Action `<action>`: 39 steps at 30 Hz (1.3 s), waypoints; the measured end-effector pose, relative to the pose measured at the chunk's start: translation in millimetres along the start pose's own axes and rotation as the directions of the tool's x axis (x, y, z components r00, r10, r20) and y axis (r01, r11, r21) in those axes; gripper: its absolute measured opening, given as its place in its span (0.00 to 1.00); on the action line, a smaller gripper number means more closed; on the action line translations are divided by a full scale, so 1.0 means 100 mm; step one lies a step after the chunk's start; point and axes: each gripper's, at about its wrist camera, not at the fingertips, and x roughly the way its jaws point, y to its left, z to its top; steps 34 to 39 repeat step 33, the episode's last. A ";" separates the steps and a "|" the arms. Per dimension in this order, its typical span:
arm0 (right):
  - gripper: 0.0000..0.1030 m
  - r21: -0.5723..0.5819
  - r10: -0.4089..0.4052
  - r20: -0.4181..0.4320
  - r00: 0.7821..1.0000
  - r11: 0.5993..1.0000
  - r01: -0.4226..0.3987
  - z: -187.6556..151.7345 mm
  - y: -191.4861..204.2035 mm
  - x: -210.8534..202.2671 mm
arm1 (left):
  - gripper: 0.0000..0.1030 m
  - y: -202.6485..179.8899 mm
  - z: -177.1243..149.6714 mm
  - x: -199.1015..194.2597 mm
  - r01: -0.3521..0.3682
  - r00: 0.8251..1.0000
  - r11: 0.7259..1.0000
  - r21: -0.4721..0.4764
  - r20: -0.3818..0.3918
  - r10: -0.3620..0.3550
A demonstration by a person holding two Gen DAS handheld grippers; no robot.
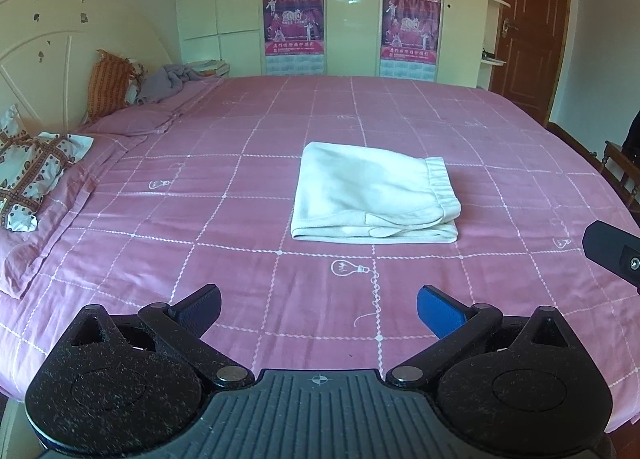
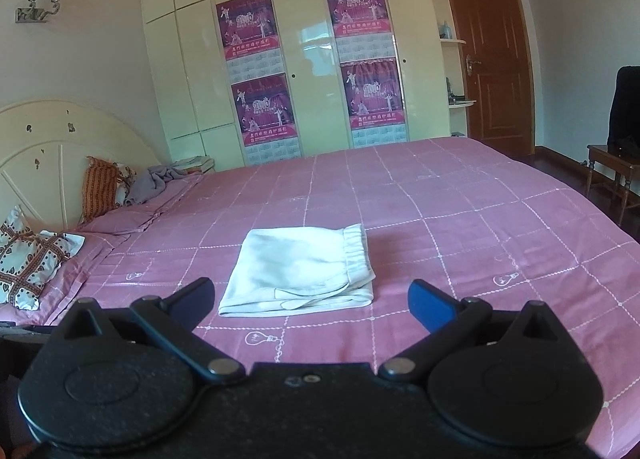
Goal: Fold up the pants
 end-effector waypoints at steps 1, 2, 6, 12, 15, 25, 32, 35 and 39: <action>1.00 0.002 0.001 -0.003 1.000 1.000 -0.001 0.00 -0.01 0.01 | 1.00 0.00 0.00 0.00 -0.001 1.000 1.000 0.002 -0.001 0.001; 1.00 0.003 0.002 -0.006 1.000 1.000 -0.002 0.00 -0.01 0.01 | 1.00 0.00 0.00 0.00 0.000 1.000 1.000 0.001 -0.002 0.000; 1.00 0.003 0.012 -0.005 1.000 1.000 -0.012 -0.02 0.01 0.00 | 1.00 0.01 0.01 0.00 0.003 1.000 1.000 -0.002 -0.005 -0.003; 1.00 0.004 0.019 -0.007 1.000 1.000 -0.019 -0.02 0.01 0.00 | 1.00 0.01 0.01 0.01 0.000 1.000 1.000 -0.006 -0.005 0.000; 1.00 0.006 0.024 -0.012 1.000 1.000 -0.023 -0.02 0.01 0.01 | 1.00 0.00 0.02 0.02 0.001 1.000 1.000 -0.003 -0.010 -0.001; 1.00 0.001 0.004 -0.009 1.000 1.000 -0.004 -0.02 0.01 0.02 | 1.00 -0.07 0.09 -0.01 0.015 1.000 1.000 0.019 0.022 -0.015; 1.00 0.013 0.001 -0.010 1.000 1.000 -0.001 -0.04 0.00 0.04 | 1.00 -0.07 0.13 -0.02 0.054 0.997 0.998 0.031 0.059 -0.056; 1.00 0.012 0.001 -0.011 1.000 1.000 -0.001 -0.05 0.00 0.04 | 1.00 -0.07 0.14 -0.01 0.056 0.996 0.998 0.030 0.062 -0.058; 1.00 0.012 0.001 -0.011 1.000 1.000 -0.001 -0.05 0.00 0.04 | 1.00 -0.07 0.14 -0.01 0.056 0.996 0.998 0.030 0.062 -0.058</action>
